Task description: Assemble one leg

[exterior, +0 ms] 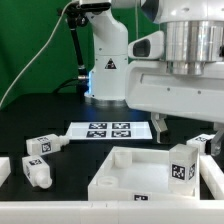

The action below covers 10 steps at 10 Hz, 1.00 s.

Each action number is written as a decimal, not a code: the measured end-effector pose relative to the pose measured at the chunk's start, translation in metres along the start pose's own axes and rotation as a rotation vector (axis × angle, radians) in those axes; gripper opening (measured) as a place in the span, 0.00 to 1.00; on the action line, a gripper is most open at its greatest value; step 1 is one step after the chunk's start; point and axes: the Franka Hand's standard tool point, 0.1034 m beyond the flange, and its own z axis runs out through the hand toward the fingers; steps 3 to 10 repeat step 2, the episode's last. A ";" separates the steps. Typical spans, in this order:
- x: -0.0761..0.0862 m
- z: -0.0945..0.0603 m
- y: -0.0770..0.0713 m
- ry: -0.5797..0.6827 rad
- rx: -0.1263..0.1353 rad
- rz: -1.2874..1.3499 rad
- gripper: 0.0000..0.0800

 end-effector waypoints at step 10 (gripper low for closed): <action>0.001 -0.004 0.000 0.001 0.003 -0.007 0.80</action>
Offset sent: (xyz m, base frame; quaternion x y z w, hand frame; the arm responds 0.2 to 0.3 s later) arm 0.0000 0.0000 0.0000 0.0000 0.0000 0.0000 1.0000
